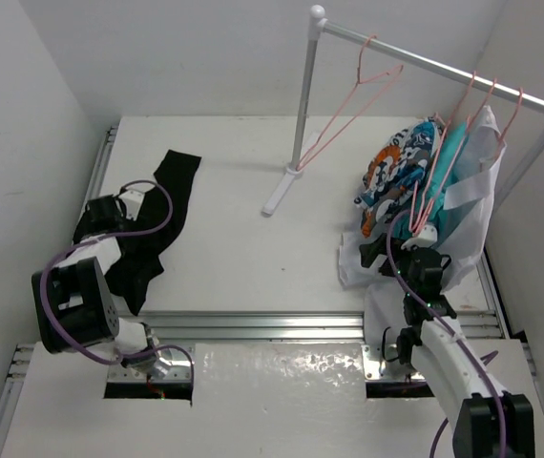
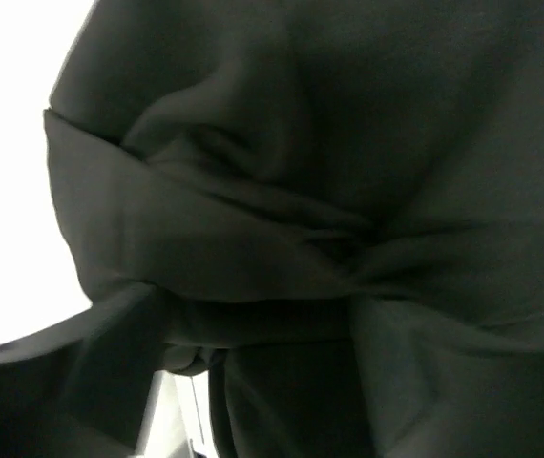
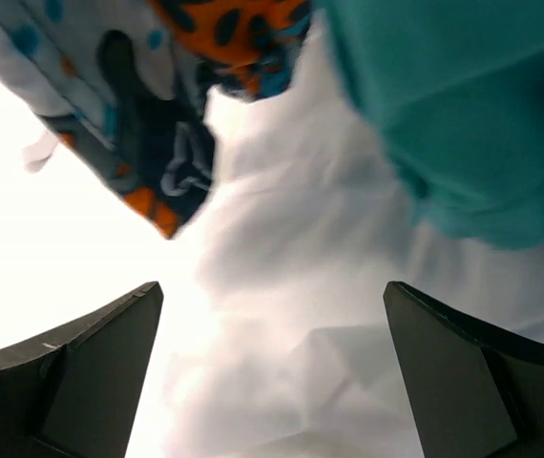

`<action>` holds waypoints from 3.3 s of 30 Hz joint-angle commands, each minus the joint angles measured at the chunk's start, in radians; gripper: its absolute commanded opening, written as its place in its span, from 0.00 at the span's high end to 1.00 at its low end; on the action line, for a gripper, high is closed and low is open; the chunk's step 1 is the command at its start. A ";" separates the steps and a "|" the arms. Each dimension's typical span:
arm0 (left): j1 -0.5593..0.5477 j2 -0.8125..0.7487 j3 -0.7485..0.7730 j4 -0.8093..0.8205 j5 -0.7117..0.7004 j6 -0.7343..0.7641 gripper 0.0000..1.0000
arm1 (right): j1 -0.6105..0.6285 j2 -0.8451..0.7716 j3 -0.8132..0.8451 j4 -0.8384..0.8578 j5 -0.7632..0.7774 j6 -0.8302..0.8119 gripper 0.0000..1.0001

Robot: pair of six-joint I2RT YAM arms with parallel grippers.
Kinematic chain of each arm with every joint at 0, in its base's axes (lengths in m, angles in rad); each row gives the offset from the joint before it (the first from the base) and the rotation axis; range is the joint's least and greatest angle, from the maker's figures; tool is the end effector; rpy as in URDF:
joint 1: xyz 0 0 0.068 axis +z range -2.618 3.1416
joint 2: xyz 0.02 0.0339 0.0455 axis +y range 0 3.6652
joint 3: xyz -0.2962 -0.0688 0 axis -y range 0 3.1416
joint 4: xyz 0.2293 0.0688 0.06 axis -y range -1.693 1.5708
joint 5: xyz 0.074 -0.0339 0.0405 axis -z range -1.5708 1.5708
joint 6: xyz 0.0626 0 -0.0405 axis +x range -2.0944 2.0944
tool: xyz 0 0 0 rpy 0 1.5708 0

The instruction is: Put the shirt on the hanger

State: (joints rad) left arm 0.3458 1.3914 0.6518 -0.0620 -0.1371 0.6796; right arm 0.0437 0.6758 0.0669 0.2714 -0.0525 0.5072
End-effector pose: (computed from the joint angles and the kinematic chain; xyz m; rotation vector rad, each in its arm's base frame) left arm 0.2526 0.1001 0.1970 0.3414 2.4380 0.6358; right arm 0.1398 0.0094 0.1716 0.4083 1.8867 0.4209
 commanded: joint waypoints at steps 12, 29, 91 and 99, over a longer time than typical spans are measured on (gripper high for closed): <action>-0.016 -0.202 0.170 -0.102 0.457 -0.155 1.00 | 0.451 0.302 0.164 0.044 -0.210 -0.049 0.01; -0.034 -0.353 1.055 -0.407 1.030 -0.485 1.00 | 0.909 0.642 0.618 0.080 -0.176 -0.304 0.01; -0.124 -0.157 0.543 -0.503 0.599 -0.279 0.18 | 0.933 0.639 0.890 -0.252 -0.046 -0.213 0.01; -0.041 0.145 0.410 -0.365 0.617 -0.247 0.36 | 0.935 0.622 0.824 -0.218 -0.015 -0.234 0.01</action>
State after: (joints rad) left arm 0.3164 1.5085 1.0729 -0.4908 0.4347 0.4133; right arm 0.9775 1.3266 0.9035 0.0086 -0.0704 0.2939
